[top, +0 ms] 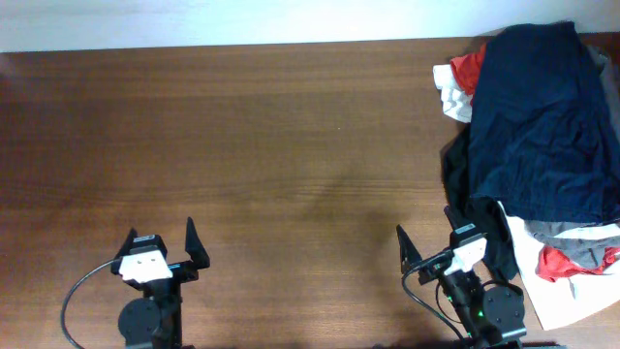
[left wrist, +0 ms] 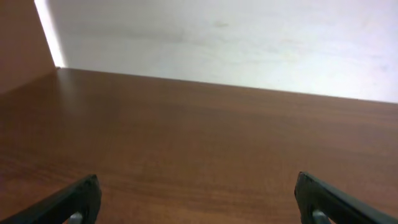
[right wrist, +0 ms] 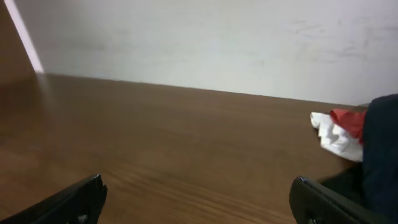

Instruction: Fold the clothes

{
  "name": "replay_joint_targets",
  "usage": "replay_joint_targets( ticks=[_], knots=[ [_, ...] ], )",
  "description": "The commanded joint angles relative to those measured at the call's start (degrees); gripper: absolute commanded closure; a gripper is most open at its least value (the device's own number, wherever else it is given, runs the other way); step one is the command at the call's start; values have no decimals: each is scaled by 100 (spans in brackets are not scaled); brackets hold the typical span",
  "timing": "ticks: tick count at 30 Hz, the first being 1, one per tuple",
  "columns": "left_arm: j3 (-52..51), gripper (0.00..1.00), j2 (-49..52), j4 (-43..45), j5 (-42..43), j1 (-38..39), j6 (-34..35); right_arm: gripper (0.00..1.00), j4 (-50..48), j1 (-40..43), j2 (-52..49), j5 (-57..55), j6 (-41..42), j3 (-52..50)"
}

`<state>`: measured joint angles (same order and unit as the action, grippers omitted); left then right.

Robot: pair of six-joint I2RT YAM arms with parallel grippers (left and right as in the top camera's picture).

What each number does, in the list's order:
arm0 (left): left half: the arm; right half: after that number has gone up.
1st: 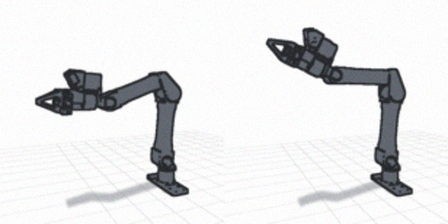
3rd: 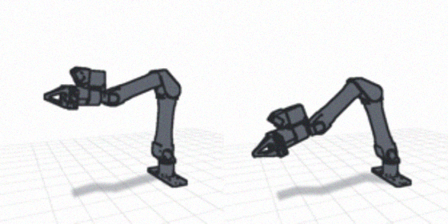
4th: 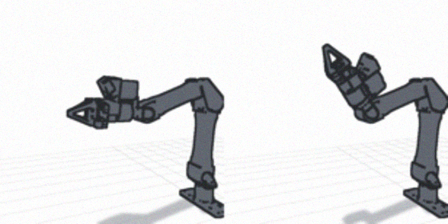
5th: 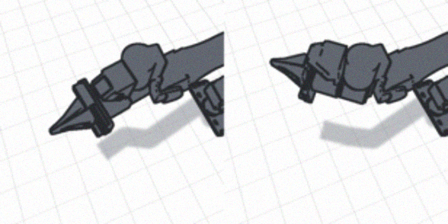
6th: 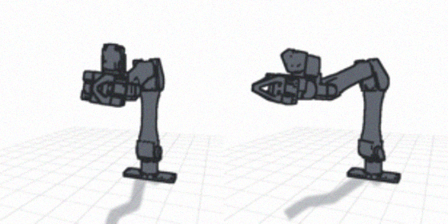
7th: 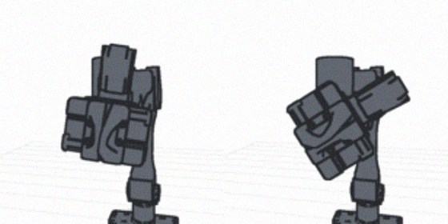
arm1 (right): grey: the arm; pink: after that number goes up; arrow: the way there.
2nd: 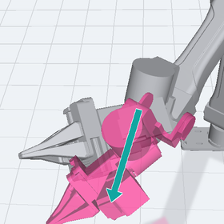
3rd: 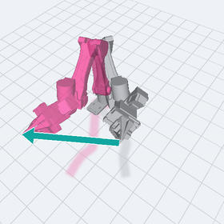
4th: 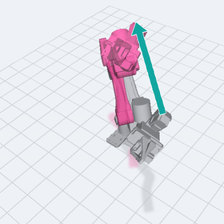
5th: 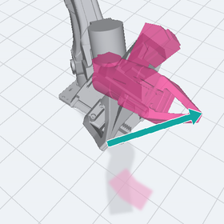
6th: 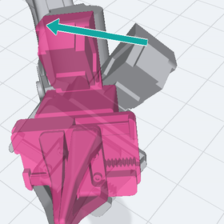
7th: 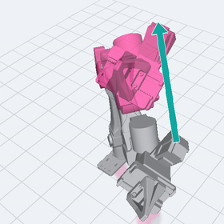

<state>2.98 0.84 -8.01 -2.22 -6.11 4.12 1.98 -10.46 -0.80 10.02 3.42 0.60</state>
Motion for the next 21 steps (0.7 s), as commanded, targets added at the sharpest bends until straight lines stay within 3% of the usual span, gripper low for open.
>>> replay_joint_targets(
  ticks=[1,3,8,13,17,21],
  knots=[
    [-55,1,-50,-50,-129,22,-92,1,-96,46,44,28,658,-26],
    [-55,1,-50,70,15,24,-83,1,-83,46,44,24,656,55],
    [-52,1,-48,656,1668,22,-68,1,72,46,39,-326,472,789],
    [431,1,407,754,1749,22,-72,1,1366,46,-636,-992,120,2315],
    [1449,1,1639,758,1759,22,-72,1,1834,46,-1937,-1075,-9,3670],
    [2973,1,3545,752,2146,22,-72,1,2452,46,-3663,-1075,-7,5386]
  ],
)
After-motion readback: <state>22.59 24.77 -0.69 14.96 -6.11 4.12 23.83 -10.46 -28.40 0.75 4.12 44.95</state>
